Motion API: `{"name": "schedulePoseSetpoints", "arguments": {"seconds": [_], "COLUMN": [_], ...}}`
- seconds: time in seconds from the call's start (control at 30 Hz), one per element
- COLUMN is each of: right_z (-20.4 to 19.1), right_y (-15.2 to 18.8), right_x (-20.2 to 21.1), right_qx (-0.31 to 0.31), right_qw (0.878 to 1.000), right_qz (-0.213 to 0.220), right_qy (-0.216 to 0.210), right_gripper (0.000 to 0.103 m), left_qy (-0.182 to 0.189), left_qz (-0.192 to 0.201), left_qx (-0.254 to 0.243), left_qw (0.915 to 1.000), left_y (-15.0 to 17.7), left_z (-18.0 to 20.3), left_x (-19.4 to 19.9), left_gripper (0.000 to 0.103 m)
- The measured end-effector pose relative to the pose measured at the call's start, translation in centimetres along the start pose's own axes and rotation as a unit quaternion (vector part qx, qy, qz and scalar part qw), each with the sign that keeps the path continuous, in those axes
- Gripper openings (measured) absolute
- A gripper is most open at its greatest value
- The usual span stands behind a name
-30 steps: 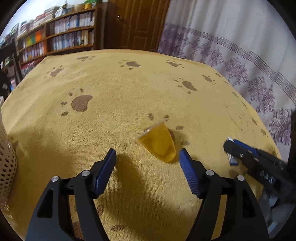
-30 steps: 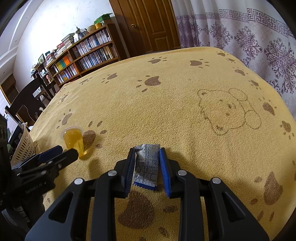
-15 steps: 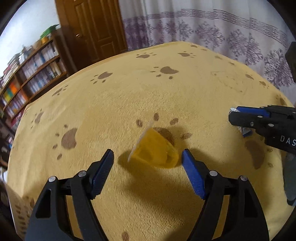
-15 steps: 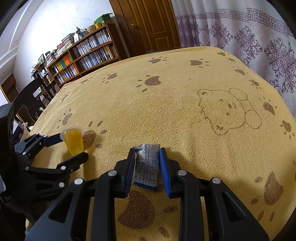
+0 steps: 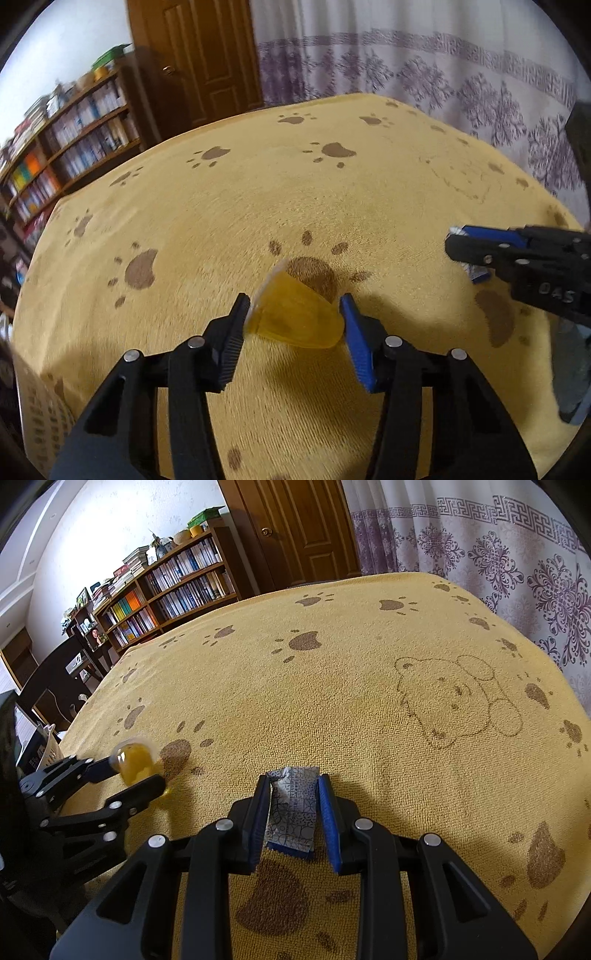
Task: Organize snacks
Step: 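Regrip and lift the yellow jelly cup with the left gripper, then carry the yellow jelly cup into the basket and open the left gripper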
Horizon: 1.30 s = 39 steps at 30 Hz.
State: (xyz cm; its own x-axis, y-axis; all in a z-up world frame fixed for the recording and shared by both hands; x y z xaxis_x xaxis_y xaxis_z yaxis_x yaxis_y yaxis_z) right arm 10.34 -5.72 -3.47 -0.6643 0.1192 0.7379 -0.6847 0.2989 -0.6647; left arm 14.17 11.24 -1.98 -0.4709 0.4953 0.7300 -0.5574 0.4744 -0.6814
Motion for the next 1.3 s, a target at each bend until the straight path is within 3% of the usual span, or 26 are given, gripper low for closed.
{"name": "schedulePoseSetpoints", "arguments": {"seconds": [0.43, 0.63, 0.97, 1.3], "right_z": [0.0, 0.0, 0.0, -0.4], "right_y": [0.0, 0.0, 0.0, 0.1], "right_x": [0.0, 0.0, 0.0, -0.2], "right_qx": [0.000, 0.000, 0.001, 0.011], "right_qw": [1.000, 1.000, 1.000, 1.000], "right_qz": [0.000, 0.000, 0.000, -0.004], "right_qy": [0.000, 0.000, 0.000, 0.000], "right_gripper": [0.027, 0.027, 0.027, 0.028], "left_qy": [0.025, 0.013, -0.028, -0.100], "left_qz": [0.037, 0.040, 0.082, 0.140], "left_qx": [0.070, 0.094, 0.105, 0.136], "left_qw": [0.9965, 0.9947, 0.9907, 0.9758], "left_y": [0.9, 1.8, 1.7, 2.8], "left_z": [-1.3, -2.5, -4.3, -8.5], "left_x": [5.0, 5.8, 10.7, 19.0], "left_gripper": [0.051, 0.051, 0.051, 0.051]}}
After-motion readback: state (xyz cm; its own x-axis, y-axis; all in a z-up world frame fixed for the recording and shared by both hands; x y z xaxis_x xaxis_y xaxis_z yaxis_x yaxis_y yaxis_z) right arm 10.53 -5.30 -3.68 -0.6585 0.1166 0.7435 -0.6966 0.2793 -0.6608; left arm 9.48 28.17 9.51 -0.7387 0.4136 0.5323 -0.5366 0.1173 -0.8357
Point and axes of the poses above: each gripper's, at about its wrist camera, not at the fingertips, and x roughly against the way its jaws point, z to its right, y to its underside, the point moved 5 cm from there along -x, roughly the way its jaws point, and after that the axes turned 11 degrees about y, right-handed, at the moved point
